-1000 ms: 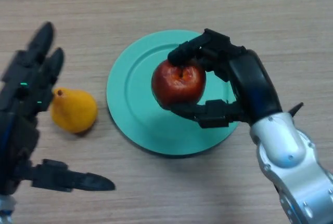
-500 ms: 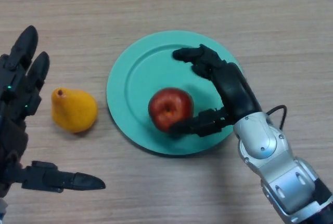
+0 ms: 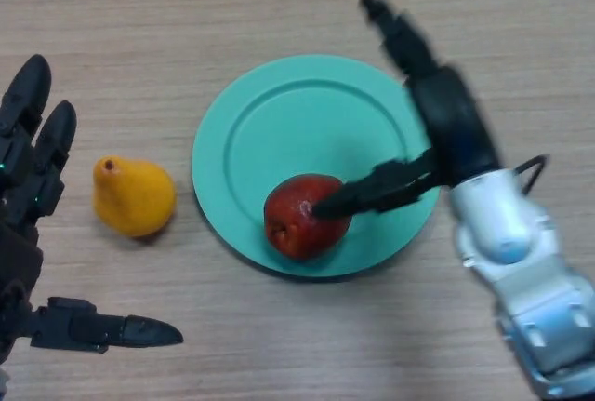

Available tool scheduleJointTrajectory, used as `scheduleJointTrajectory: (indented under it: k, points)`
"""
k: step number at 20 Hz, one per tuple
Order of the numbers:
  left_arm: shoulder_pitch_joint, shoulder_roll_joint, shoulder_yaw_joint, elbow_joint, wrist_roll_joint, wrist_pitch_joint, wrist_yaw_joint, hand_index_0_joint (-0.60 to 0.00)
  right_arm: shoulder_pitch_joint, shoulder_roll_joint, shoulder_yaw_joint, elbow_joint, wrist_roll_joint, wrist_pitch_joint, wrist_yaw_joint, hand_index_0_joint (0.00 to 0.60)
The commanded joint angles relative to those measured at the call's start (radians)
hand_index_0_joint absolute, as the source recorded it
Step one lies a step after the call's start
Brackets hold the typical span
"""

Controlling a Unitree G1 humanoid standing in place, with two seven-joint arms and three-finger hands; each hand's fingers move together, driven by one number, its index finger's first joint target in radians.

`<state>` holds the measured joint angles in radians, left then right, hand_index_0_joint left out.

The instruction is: Pick up the red apple and place it on the plate

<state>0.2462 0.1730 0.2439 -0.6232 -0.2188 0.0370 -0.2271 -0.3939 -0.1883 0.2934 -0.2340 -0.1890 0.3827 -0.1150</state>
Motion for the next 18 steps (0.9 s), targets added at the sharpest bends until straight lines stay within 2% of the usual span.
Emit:
scheduleJointTrajectory:
  k: [1, 3, 5, 7, 9, 12, 15, 18]
  points:
    - [-0.012, 0.017, 0.038, -0.09, -0.012, -0.12, 0.023, 0.0, 0.029, -0.002, -0.105, -0.198, -0.008, -0.045, 0.128, 0.0]
    - [-0.028, 0.017, 0.044, -0.104, -0.021, -0.095, 0.041, 0.0, 0.101, -0.002, -0.152, -0.343, 0.001, -0.031, 0.207, 0.0]
    - [-0.042, 0.017, 0.048, -0.113, -0.029, -0.086, 0.044, 0.0, 0.186, -0.002, -0.196, -0.468, 0.05, -0.03, 0.241, 0.0]
    - [-0.038, 0.017, 0.036, -0.143, -0.028, -0.076, -0.004, 0.0, 0.26, -0.002, -0.205, -0.515, 0.104, -0.067, 0.151, 0.0]
    - [-0.037, 0.017, 0.02, -0.171, -0.028, -0.068, -0.012, 0.0, 0.326, -0.002, -0.186, -0.548, 0.105, -0.109, 0.1, 0.0]
    - [-0.056, 0.017, 0.008, -0.185, -0.033, -0.028, -0.007, 0.0, 0.413, -0.003, -0.19, -0.619, 0.104, -0.151, 0.105, 0.0]
    - [-0.073, 0.021, -0.028, -0.179, 0.002, -0.009, -0.017, 0.0, 0.499, -0.004, -0.21, -0.699, 0.175, -0.133, 0.074, 0.0]
    - [-0.085, 0.026, -0.062, -0.188, 0.016, 0.02, -0.002, 0.0, 0.538, -0.012, -0.229, -0.733, 0.18, -0.146, 0.087, 0.0]
